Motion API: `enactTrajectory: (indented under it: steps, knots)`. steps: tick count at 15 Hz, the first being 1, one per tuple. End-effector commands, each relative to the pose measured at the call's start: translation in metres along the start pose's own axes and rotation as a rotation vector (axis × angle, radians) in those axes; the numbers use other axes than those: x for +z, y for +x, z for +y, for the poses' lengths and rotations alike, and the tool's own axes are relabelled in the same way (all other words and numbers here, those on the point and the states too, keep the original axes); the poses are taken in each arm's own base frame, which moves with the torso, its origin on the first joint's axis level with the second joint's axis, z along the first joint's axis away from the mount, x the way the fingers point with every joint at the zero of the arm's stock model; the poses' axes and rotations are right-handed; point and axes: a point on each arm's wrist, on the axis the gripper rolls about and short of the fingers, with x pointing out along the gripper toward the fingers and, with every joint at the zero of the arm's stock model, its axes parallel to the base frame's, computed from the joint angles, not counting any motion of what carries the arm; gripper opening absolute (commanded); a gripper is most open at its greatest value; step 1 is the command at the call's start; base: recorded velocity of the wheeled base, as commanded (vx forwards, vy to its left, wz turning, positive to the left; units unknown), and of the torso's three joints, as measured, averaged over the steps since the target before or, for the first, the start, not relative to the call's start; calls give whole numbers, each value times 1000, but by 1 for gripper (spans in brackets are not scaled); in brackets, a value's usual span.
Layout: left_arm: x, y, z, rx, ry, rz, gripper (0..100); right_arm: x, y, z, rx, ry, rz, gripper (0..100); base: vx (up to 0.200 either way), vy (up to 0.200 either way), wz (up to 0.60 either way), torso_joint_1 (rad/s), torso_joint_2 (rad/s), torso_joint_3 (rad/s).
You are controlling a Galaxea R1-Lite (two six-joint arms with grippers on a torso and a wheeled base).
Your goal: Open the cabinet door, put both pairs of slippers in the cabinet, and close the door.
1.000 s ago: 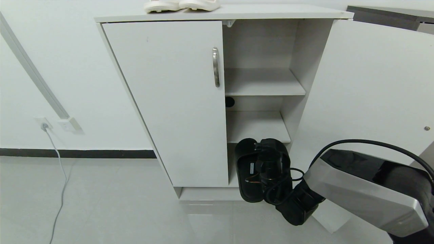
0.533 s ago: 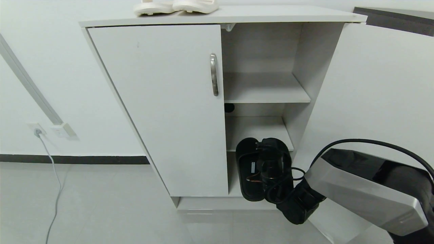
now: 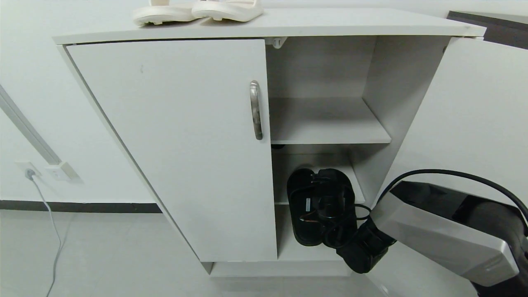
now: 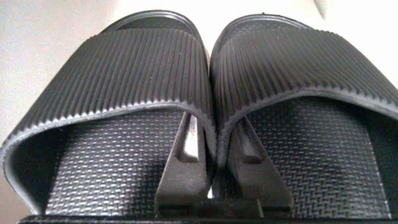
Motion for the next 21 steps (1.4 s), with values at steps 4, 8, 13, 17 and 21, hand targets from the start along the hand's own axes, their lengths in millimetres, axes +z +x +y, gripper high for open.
enactTrajectory:
  steps: [4, 8, 13, 17, 21]
  knots:
    - [0, 0, 0, 4, -2, 1, 0, -7, 13, -4, -17, -5, 9, 0, 0, 0, 0, 0, 0, 0]
    - [0, 0, 0, 4, -2, 1, 0, -5, 27, -9, 10, -6, 16, 0, 0, 0, 0, 0, 0, 0]
    - [0, 0, 0, 2, -2, 1, 0, 24, 62, -14, -26, 21, -12, 0, 0, 0, 0, 0, 0, 0]
    - [0, 0, 0, 2, -2, 1, 0, 35, 72, -7, -22, 32, -30, 0, 0, 0, 0, 0, 0, 0]
    - [0, 0, 0, 2, 0, 1, 0, 32, 90, -5, 1, 28, -32, 0, 0, 0, 0, 0, 0, 0]
